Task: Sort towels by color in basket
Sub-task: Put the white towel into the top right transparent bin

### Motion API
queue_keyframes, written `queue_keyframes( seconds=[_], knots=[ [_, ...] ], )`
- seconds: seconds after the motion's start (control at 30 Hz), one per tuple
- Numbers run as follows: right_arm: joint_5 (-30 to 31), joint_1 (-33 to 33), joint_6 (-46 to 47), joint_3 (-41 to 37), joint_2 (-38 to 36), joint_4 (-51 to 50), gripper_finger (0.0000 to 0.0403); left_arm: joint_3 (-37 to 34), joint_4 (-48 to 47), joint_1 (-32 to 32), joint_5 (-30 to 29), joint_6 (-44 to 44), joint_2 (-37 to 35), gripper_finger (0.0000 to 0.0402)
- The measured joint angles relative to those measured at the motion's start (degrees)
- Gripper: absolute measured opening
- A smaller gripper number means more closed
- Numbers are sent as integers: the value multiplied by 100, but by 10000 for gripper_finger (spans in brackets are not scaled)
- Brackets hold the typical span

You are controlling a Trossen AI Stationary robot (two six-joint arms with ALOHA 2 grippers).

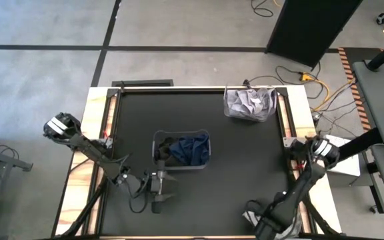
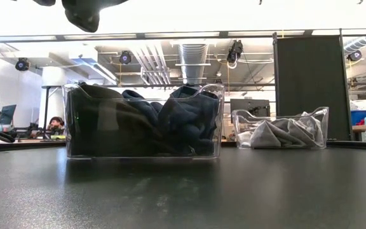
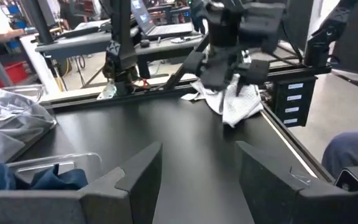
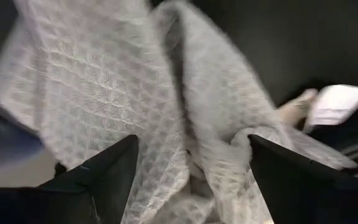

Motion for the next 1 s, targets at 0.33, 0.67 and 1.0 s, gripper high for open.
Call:
queue_keyframes(
  seconds=[0.33,0.67,1.0],
  knots=[
    [-625,-11,-917,-61,585,171,210,-7,-160,-6,-1,-547,0,184],
    [1237,-358,-1237,-70,-28,-719,27,-11,-178,-10,-4,-685,0,184],
    [5167,-1494,-1669,-231,-1013,-1151,31,-15,-346,-10,-6,-697,0,184]
  ],
)
